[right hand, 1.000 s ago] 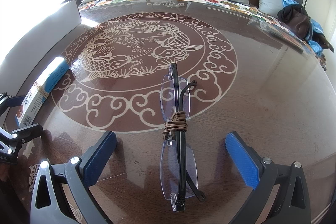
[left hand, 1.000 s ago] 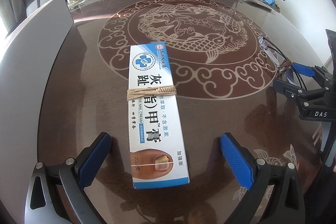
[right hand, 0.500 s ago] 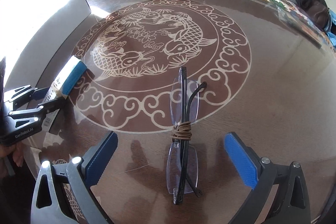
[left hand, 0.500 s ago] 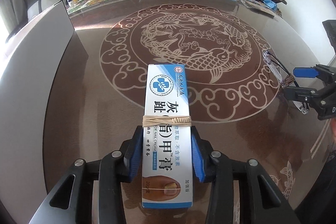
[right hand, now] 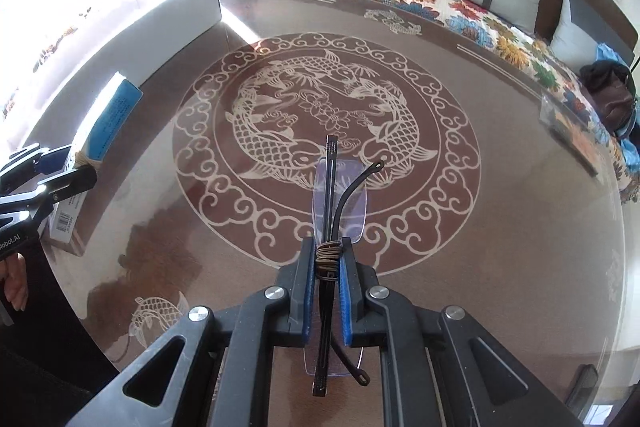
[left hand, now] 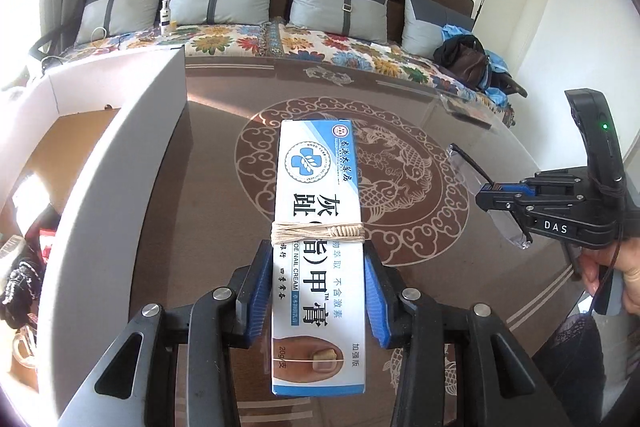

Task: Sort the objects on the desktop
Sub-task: 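Carry the cream box and glasses toward the white box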

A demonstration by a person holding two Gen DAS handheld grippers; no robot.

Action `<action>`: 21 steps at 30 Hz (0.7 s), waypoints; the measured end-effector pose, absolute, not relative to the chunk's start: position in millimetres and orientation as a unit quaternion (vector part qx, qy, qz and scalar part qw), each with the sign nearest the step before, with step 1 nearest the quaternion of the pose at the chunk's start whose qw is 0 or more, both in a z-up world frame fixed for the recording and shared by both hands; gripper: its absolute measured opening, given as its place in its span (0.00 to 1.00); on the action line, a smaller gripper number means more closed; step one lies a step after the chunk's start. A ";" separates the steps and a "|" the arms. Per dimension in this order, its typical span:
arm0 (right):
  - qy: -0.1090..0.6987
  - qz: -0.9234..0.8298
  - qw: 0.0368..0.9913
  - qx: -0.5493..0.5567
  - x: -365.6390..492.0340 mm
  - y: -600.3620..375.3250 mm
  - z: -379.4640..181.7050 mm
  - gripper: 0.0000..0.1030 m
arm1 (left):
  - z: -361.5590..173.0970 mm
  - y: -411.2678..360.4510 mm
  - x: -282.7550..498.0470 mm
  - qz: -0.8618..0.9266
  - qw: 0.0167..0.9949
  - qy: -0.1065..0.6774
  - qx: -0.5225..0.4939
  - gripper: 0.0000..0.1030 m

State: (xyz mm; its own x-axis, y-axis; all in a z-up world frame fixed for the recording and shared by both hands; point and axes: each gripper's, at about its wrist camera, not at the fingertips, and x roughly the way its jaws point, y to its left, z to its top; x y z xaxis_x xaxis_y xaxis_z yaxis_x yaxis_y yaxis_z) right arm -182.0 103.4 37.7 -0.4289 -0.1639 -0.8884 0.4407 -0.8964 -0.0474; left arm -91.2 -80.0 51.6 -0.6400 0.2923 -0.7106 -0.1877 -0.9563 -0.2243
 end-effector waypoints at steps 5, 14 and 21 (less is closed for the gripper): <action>0.136 -0.850 0.241 0.447 -173.6 28.2 98.0 0.11 | 109.7 -156.2 -84.1 0.921 0.100 -0.091 -0.365 0.40; 0.068 -0.813 0.401 0.417 -163.5 -179.0 136.6 0.11 | 87.6 -331.7 -76.0 0.898 -0.065 -0.120 -0.418 0.40; 0.115 -0.767 0.420 0.471 -150.3 -291.9 64.6 0.13 | 23.9 -365.5 -66.8 0.857 -0.094 -0.137 -0.488 0.41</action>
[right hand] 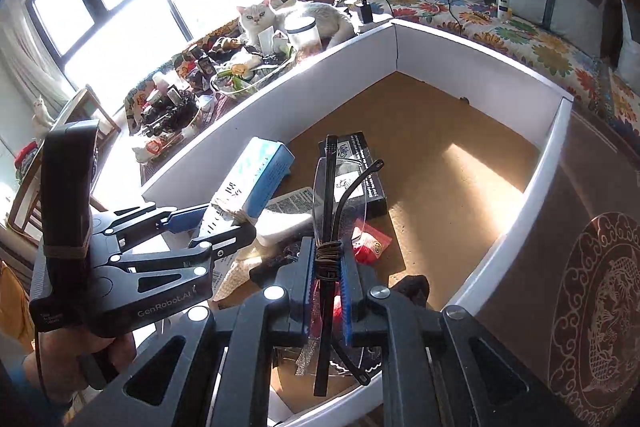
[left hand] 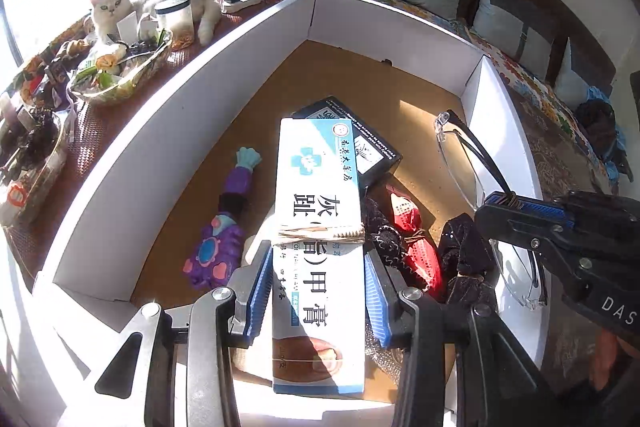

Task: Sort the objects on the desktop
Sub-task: 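Carry the cream box and glasses toward the white box, then lower the cream box and glasses into the white box and open both grippers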

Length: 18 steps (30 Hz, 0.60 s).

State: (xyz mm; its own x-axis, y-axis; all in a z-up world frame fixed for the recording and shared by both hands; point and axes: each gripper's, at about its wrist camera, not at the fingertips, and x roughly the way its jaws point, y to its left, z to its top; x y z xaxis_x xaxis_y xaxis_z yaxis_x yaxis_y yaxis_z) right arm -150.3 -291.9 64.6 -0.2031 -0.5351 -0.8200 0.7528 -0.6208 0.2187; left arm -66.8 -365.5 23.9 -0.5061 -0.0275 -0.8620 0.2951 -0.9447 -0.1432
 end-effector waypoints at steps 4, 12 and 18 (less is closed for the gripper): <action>0.139 -0.745 0.413 0.505 -149.3 -299.7 29.3 0.32 | 20.2 -365.8 -52.8 -0.856 0.095 0.149 0.485 0.69; 0.108 -0.786 0.390 0.467 -151.7 -260.9 74.1 0.91 | 52.4 -354.2 -33.2 -0.887 0.139 0.164 0.409 0.82; 0.104 -0.793 0.363 0.479 -154.9 -242.1 97.6 1.00 | 69.7 -334.2 -26.9 -0.888 0.115 0.159 0.415 0.85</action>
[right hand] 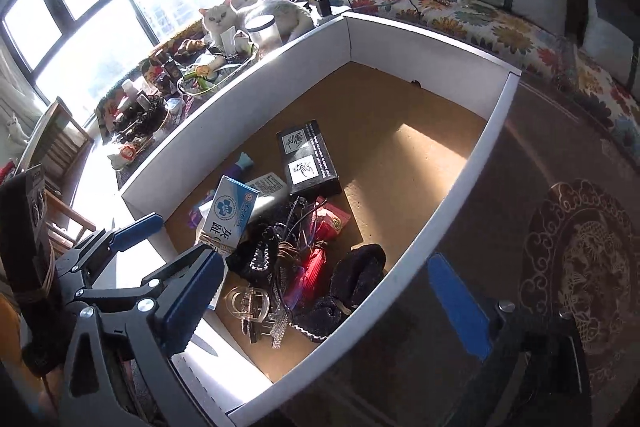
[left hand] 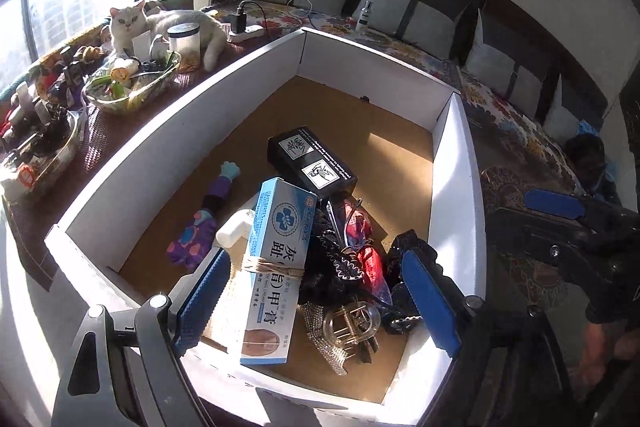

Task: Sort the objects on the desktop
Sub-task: 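Lower the cream box and glasses into the white box and open both grippers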

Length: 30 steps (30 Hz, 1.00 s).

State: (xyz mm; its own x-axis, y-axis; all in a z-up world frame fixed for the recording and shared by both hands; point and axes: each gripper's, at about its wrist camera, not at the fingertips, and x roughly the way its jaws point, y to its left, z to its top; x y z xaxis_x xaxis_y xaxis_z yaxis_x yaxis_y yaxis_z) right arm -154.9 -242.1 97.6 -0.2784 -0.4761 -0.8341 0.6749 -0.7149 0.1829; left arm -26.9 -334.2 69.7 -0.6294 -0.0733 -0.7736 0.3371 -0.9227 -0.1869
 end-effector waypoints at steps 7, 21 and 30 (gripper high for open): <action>0.135 -0.798 0.369 0.457 -143.4 -230.6 103.6 1.00 | 93.0 -319.5 -9.7 -0.890 0.197 0.118 0.394 0.98; 0.175 -0.804 0.357 0.442 -137.2 -231.5 110.7 1.00 | 108.7 -315.4 7.6 -0.881 0.239 0.112 0.393 0.98; 0.196 -0.803 0.356 0.435 -132.0 -240.1 108.6 1.00 | 111.0 -320.5 9.8 -0.877 0.253 0.112 0.392 0.98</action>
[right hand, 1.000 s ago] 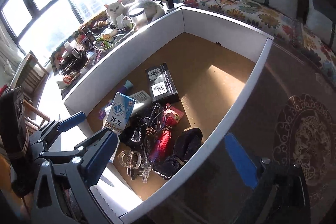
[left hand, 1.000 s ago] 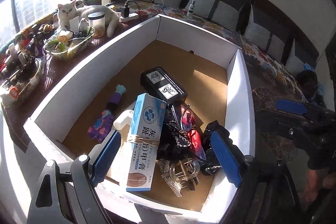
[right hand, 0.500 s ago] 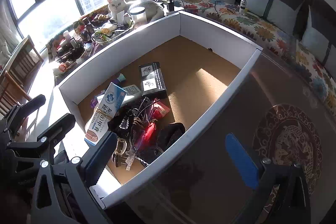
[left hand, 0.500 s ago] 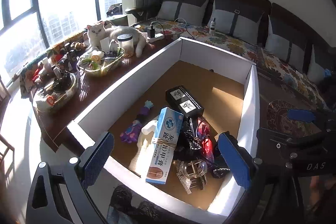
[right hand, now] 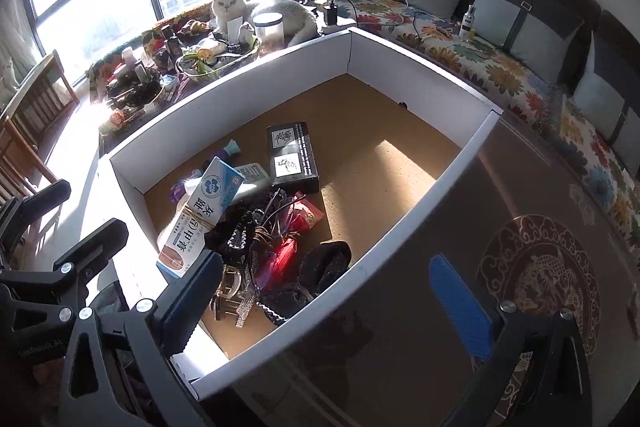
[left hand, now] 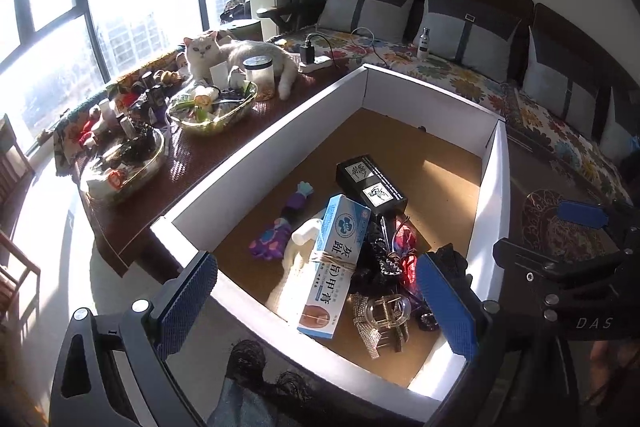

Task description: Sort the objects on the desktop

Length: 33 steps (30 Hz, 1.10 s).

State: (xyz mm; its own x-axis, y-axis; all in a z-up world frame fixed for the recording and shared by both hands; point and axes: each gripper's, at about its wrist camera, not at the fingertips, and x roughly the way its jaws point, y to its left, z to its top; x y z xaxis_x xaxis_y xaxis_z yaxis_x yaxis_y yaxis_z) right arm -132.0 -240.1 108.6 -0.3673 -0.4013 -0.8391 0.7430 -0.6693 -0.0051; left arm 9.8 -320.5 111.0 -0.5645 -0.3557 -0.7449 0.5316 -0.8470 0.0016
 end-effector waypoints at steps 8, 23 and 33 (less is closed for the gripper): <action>0.197 -0.799 0.359 0.440 -131.9 -246.3 102.3 1.00 | 108.1 -331.1 12.9 -0.870 0.285 0.120 0.385 0.98; 0.203 -0.796 0.362 0.440 -129.9 -253.8 99.0 1.00 | 104.1 -337.0 12.7 -0.867 0.280 0.135 0.390 0.98; 0.214 -0.798 0.357 0.436 -127.2 -254.1 98.1 1.00 | 103.6 -336.8 13.6 -0.866 0.282 0.133 0.390 0.98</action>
State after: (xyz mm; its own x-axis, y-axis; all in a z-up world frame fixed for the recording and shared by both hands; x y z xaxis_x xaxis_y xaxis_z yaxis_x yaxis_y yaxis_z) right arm -127.2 -254.1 98.1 -0.3643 -0.3830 -0.8489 0.7570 -0.6527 -0.0303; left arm 13.6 -336.8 103.6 -0.5367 -0.3844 -0.7512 0.5924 -0.8056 -0.0110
